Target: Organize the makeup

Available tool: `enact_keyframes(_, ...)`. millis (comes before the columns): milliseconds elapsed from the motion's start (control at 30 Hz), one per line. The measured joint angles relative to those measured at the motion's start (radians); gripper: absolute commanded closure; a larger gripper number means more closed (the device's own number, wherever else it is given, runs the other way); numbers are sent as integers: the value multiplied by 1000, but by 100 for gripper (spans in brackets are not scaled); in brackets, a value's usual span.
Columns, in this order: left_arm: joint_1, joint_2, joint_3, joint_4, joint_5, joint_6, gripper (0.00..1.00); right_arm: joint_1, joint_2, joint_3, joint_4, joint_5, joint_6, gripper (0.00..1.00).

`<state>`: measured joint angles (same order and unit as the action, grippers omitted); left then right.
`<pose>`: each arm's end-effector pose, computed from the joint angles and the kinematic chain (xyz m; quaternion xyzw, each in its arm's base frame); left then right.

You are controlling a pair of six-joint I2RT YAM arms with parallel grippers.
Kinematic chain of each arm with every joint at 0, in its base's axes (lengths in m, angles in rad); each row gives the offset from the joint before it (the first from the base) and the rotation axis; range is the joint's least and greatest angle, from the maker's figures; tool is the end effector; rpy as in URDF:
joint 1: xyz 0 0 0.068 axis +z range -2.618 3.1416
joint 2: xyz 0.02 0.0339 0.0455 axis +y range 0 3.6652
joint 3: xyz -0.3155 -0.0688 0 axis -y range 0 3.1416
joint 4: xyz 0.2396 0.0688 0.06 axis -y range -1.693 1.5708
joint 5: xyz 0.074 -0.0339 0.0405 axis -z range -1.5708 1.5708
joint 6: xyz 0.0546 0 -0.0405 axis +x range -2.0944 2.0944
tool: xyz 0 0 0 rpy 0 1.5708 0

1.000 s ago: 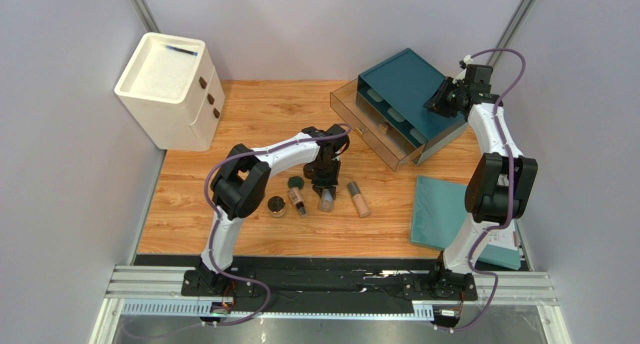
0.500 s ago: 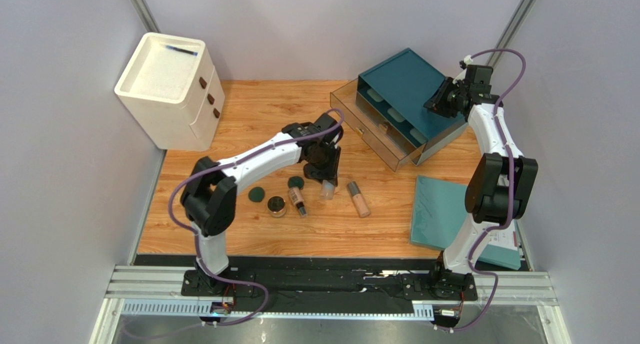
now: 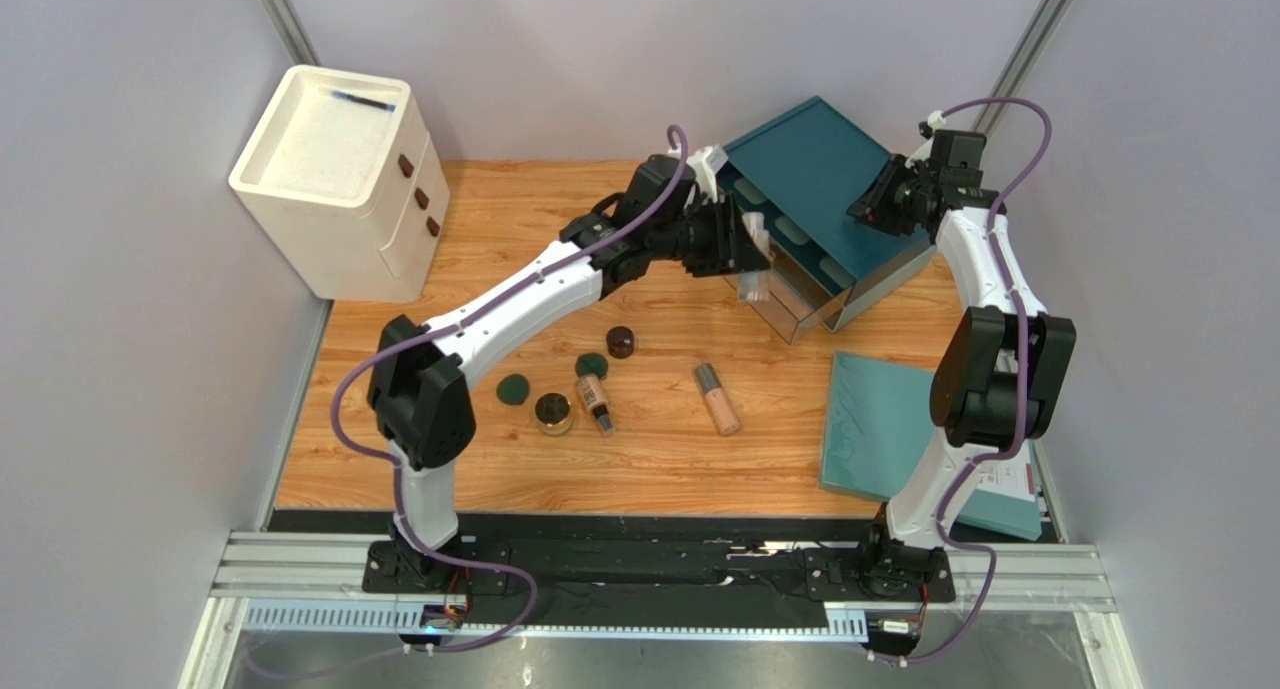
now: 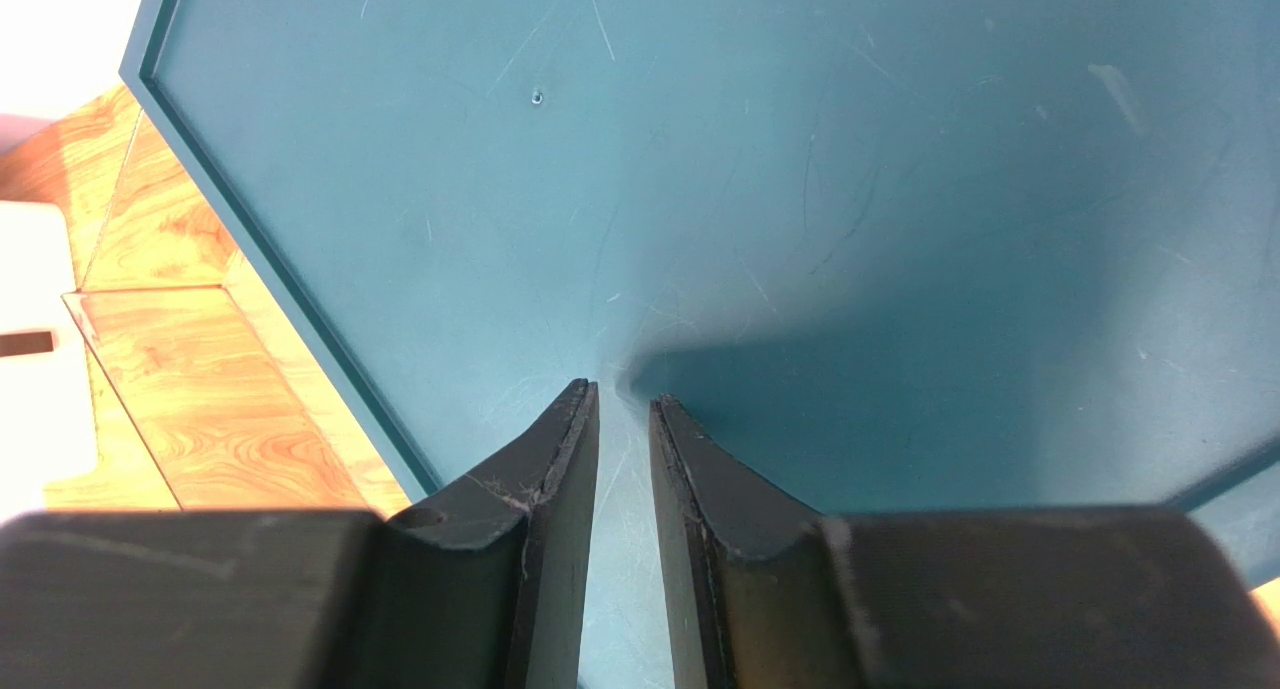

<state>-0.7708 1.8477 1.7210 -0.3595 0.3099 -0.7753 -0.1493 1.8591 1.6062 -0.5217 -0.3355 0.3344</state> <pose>0.3205 -0.3345 0.3873 0.0777 0.8464 -0.4507 0.2727 0.4441 -0.0486 0.3263 0.1548 0.8979 0.1886 0.3664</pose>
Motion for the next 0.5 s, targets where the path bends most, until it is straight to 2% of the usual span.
enact_keyframes(200,1,224,268,88,29,-129,100,-1,-1,-4,5,-4,-6,72)
enact_keyframes(333,1,334,394,87,29,-167,85,-2,-2,-9,11,-14,-6,72)
enact_keyframes(500,1,383,411,68,29,-196,68,-2,-2,-10,14,-19,-7,72)
